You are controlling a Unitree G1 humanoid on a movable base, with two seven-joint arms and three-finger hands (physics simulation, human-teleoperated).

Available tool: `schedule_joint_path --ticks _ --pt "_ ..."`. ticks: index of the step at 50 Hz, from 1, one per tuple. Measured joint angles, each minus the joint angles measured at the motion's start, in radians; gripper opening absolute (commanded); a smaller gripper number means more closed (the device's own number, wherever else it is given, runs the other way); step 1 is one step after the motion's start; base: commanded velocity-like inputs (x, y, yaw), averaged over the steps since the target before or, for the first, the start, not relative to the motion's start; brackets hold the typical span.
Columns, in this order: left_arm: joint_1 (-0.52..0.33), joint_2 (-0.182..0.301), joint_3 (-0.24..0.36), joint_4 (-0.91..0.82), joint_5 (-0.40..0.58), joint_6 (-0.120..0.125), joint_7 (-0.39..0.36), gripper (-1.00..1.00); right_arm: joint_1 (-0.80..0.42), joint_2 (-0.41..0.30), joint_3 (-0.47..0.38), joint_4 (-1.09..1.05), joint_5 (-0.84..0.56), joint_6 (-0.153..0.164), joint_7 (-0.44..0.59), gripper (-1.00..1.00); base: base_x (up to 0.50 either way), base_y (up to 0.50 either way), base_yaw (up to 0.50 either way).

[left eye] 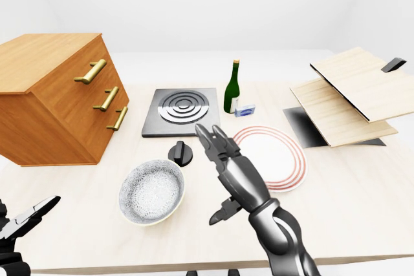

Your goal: Pick up the akita bowl and put it on the plate.

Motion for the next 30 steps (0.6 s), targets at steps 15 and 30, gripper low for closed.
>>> schedule_joint_path --ticks 15,30 --pt "0.004 -0.003 0.005 -0.016 -0.002 0.010 0.001 1.00 0.024 0.005 0.084 -0.048 -0.192 0.000 0.092 1.00 0.00 0.00 0.00" --pt "0.003 -0.004 0.007 -0.016 -0.001 0.011 0.001 1.00 0.047 0.011 0.152 -0.085 -0.375 0.000 0.170 0.99 0.00 0.00 0.00"
